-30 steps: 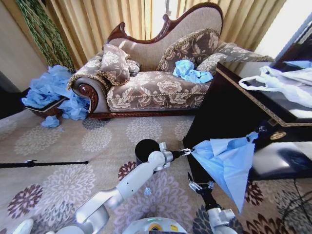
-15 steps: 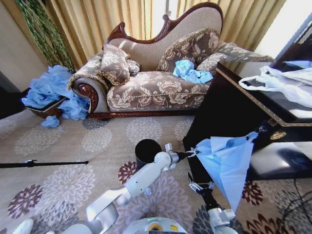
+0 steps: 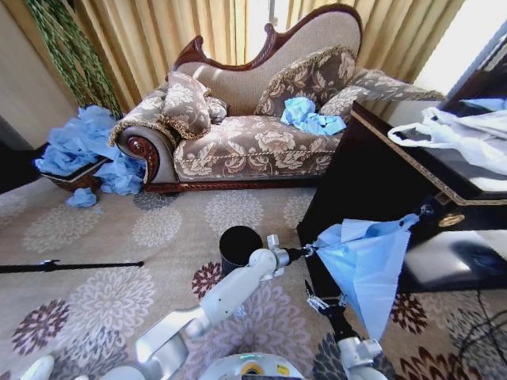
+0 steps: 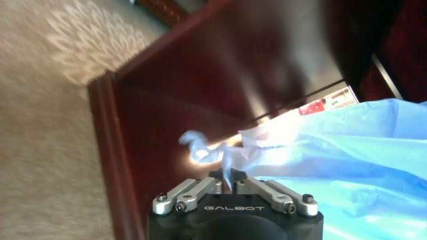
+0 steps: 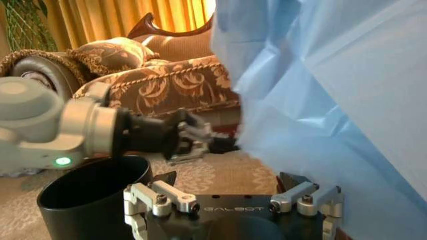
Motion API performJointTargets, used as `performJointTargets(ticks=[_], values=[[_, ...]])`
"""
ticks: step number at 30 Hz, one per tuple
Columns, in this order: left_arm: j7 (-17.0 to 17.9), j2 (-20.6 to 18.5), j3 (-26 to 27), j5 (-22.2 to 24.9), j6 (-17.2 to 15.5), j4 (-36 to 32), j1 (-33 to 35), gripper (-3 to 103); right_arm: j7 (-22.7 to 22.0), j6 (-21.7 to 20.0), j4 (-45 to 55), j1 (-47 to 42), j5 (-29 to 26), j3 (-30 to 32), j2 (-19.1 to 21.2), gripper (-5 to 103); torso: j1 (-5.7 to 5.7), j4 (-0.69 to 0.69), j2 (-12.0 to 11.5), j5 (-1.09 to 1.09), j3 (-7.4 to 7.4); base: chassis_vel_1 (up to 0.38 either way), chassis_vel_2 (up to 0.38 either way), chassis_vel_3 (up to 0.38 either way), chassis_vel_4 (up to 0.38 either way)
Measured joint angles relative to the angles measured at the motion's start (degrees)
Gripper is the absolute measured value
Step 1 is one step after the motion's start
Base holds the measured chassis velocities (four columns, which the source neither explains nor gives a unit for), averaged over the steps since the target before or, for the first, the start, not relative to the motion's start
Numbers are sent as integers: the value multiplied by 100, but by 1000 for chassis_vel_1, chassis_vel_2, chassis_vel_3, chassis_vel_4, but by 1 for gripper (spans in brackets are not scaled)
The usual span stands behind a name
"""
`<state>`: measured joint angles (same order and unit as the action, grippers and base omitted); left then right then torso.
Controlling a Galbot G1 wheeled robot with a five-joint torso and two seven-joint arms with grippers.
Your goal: Place a garbage bag over the trash bin.
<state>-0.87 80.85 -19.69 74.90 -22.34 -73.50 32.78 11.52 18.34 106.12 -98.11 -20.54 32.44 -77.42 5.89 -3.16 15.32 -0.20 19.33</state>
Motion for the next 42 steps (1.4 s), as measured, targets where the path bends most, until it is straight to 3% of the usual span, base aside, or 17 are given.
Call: performJointTargets(ticks=[2,6,13,22,25,32,38,42], values=[[0,-326,30,-94,4,-282,60,2,0,-3,12,19,8,-31,-20,100,0,0,0,0,0,0,0,0,0],[-6,-650,80,-223,27,-648,178,0,3,-6,41,26,28,-71,-52,100,0,0,0,0,0,0,0,0,0],[-93,-1207,152,-679,77,-1369,456,0,15,-6,136,-21,37,-80,-84,100,0,-1,0,-2,0,0,0,0,0],[-91,-1879,593,-815,39,-1874,792,0,28,5,214,-66,29,-70,-102,100,0,-1,0,-3,0,0,0,0,0],[-106,-2380,995,-817,6,-2204,1122,0,44,10,253,-82,29,-75,-141,100,0,0,0,-3,0,0,0,0,0],[-164,-2830,1485,-799,-8,-2618,1568,0,56,15,308,-125,40,-83,-183,100,0,-1,0,-2,0,0,0,0,0],[-311,-3544,2459,-639,49,-3341,2278,0,80,44,379,-200,47,-73,-199,100,0,1,0,1,0,0,0,0,0],[-439,-3946,2840,-594,163,-3562,2628,0,102,65,384,-202,66,-83,-244,100,0,-1,0,0,0,0,0,0,0]])
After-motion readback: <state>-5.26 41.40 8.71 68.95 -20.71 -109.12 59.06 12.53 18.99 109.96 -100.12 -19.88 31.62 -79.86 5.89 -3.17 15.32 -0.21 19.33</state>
